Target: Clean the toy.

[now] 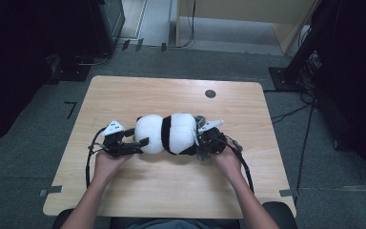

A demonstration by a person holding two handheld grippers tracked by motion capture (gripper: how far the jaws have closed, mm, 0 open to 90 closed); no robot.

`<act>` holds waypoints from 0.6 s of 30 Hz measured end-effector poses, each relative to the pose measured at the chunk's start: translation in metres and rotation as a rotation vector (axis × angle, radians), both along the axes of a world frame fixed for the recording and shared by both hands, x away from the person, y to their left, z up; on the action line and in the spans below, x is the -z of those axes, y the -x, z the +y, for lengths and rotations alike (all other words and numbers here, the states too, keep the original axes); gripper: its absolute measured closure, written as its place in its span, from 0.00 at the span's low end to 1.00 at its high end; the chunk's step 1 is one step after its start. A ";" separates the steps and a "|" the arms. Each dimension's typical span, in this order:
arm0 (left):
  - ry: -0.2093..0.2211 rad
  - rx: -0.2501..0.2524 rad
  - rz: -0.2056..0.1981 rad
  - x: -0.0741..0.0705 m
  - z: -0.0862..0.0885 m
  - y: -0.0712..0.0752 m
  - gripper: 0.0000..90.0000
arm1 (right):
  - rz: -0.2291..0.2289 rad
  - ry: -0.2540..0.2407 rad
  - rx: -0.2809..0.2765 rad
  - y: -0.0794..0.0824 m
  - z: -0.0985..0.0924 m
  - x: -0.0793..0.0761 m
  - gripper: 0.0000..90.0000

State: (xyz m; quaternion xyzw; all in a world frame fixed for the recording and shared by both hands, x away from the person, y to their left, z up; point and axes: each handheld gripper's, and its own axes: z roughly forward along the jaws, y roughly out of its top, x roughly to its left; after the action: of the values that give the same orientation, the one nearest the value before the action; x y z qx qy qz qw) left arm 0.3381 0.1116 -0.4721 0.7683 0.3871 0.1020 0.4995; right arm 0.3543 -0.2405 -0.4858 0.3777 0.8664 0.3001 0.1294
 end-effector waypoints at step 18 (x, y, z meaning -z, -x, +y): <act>-0.057 0.066 0.025 0.022 -0.008 0.004 0.27 | -0.173 -0.184 0.039 0.018 -0.028 -0.079 0.82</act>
State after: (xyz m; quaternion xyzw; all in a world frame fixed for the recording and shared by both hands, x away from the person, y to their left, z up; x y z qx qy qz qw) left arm 0.3339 0.1035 -0.4939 0.7958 0.3646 0.0866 0.4757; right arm 0.3365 -0.2682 -0.4066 0.3775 0.8131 0.4073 0.1743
